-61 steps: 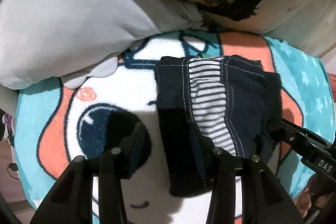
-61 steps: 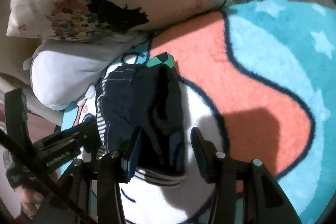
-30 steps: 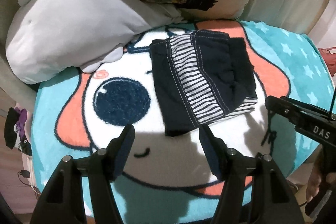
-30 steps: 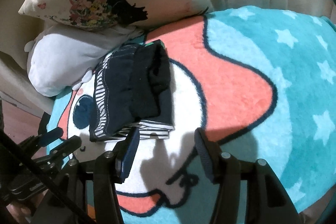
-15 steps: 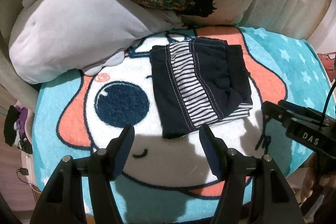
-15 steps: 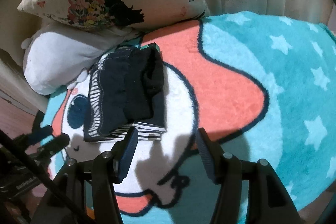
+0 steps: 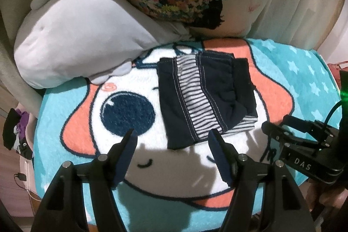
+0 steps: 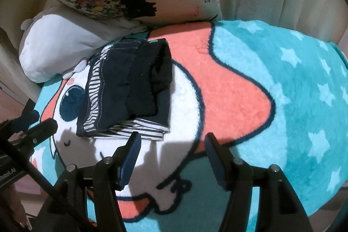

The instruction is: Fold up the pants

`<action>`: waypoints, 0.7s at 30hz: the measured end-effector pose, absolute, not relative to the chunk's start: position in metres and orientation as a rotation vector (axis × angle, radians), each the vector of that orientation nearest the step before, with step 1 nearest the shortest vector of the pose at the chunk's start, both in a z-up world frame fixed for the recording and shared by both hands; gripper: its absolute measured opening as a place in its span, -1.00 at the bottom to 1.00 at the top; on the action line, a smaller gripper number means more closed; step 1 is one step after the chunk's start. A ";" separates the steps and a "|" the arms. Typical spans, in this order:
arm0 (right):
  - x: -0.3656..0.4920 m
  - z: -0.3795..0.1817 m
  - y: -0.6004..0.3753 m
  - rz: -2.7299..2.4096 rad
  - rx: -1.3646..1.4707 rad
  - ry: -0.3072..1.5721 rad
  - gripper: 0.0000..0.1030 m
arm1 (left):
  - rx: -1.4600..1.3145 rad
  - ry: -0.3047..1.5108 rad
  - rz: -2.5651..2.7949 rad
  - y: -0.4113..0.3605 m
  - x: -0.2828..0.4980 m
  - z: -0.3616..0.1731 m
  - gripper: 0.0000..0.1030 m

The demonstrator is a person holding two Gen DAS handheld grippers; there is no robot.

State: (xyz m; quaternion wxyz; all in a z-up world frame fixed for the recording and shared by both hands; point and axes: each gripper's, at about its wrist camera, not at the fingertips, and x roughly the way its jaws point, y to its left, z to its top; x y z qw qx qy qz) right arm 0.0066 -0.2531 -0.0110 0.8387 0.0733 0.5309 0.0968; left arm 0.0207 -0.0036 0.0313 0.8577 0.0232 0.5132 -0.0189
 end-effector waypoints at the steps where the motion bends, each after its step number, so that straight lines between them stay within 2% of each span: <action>1: 0.006 -0.010 -0.253 0.206 0.153 1.121 0.28 | 0.049 1.061 -0.032 -0.003 0.020 0.034 0.29; 5: 0.005 -0.007 -0.248 0.216 0.142 1.114 0.29 | 0.046 0.974 0.013 0.001 0.014 0.048 0.35; 16: 0.000 0.016 -0.242 0.204 0.107 1.034 0.31 | -0.002 0.602 0.230 0.031 -0.018 0.108 1.00; 21: 0.001 0.029 -0.240 0.206 0.091 0.997 0.34 | 0.009 0.538 0.339 0.043 -0.018 0.130 1.00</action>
